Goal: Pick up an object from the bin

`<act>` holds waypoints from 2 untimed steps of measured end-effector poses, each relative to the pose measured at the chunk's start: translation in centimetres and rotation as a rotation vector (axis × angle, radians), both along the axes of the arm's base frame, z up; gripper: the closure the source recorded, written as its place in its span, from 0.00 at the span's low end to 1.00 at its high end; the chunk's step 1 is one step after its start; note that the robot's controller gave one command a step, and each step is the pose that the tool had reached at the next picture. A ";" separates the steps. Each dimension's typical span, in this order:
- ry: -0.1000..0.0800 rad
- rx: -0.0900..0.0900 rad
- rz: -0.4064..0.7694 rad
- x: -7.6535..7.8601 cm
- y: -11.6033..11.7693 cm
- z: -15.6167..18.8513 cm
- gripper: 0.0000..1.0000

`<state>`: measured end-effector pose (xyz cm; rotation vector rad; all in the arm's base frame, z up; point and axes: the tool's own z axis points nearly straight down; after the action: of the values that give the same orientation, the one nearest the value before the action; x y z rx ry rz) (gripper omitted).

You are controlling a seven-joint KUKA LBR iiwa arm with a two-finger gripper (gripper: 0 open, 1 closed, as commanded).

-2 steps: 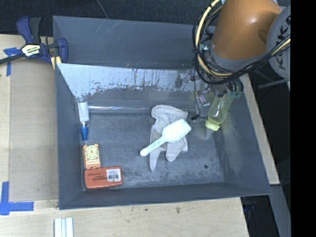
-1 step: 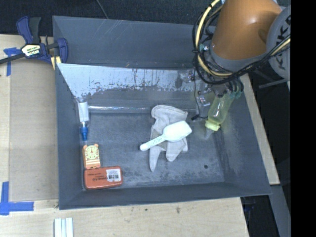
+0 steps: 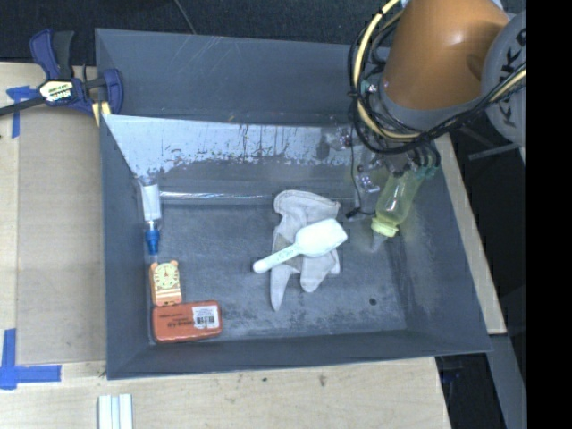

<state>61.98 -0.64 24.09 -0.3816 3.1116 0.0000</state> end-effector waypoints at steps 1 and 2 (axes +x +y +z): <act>0.020 0.001 0.073 -0.9 0.5 -1.2 0.00; -0.007 -0.002 0.118 -0.6 1.0 1.3 0.00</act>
Offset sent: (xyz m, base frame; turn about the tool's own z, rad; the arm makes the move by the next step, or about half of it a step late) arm -0.0128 0.0212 -0.0410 -0.1917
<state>61.36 0.38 25.39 -0.5633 3.0769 -0.0036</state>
